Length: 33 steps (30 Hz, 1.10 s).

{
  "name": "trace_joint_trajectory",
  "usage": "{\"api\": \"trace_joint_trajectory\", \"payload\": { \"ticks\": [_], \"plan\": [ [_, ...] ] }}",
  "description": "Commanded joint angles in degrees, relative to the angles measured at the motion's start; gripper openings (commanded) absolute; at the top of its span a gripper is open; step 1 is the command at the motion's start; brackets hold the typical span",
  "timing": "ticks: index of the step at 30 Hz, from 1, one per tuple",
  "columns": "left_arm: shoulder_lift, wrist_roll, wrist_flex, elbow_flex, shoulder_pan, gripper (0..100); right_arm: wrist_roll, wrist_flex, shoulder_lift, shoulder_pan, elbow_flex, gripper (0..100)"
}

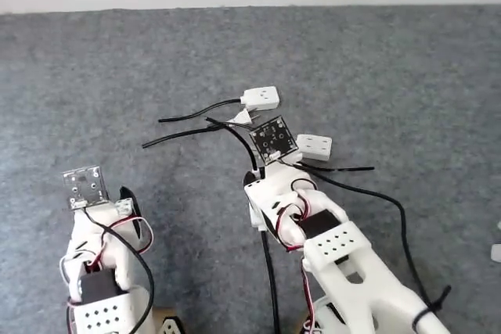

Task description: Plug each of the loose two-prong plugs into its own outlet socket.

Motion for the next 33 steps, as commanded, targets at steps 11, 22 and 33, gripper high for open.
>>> {"api": "trace_joint_trajectory", "payload": {
  "ticks": [11, 22, 33],
  "plan": [
    [1.2, -0.6, -2.4, -2.4, 0.3, 10, 0.9, 6.0, -0.2, -0.2, -2.5, 0.8],
    [1.2, -2.0, -2.4, -2.3, 0.3, 10, 2.9, 8.4, -0.2, -0.4, -2.8, 0.8],
    [1.7, -2.0, 1.8, -3.9, 0.3, 10, 7.7, 5.8, -0.2, -0.2, -1.9, 0.8]
  ]
}}
